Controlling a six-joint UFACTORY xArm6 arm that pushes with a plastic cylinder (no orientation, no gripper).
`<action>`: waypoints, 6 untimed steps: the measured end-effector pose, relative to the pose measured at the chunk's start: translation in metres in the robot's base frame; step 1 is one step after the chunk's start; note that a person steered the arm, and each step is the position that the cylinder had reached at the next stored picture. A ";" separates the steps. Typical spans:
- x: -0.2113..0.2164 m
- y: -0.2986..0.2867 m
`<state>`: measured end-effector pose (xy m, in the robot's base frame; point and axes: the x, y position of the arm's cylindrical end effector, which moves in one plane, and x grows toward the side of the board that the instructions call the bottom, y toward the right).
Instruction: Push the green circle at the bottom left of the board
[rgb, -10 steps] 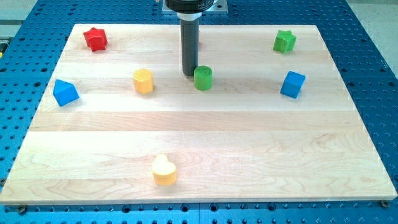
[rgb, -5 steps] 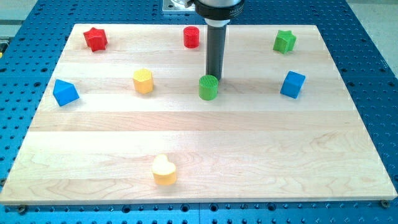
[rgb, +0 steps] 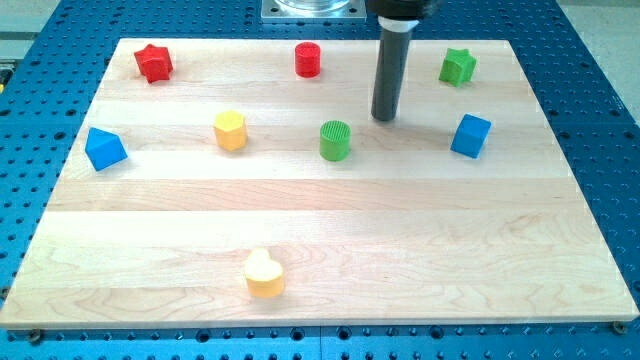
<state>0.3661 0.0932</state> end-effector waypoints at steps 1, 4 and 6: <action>0.034 -0.075; 0.060 -0.170; 0.082 -0.257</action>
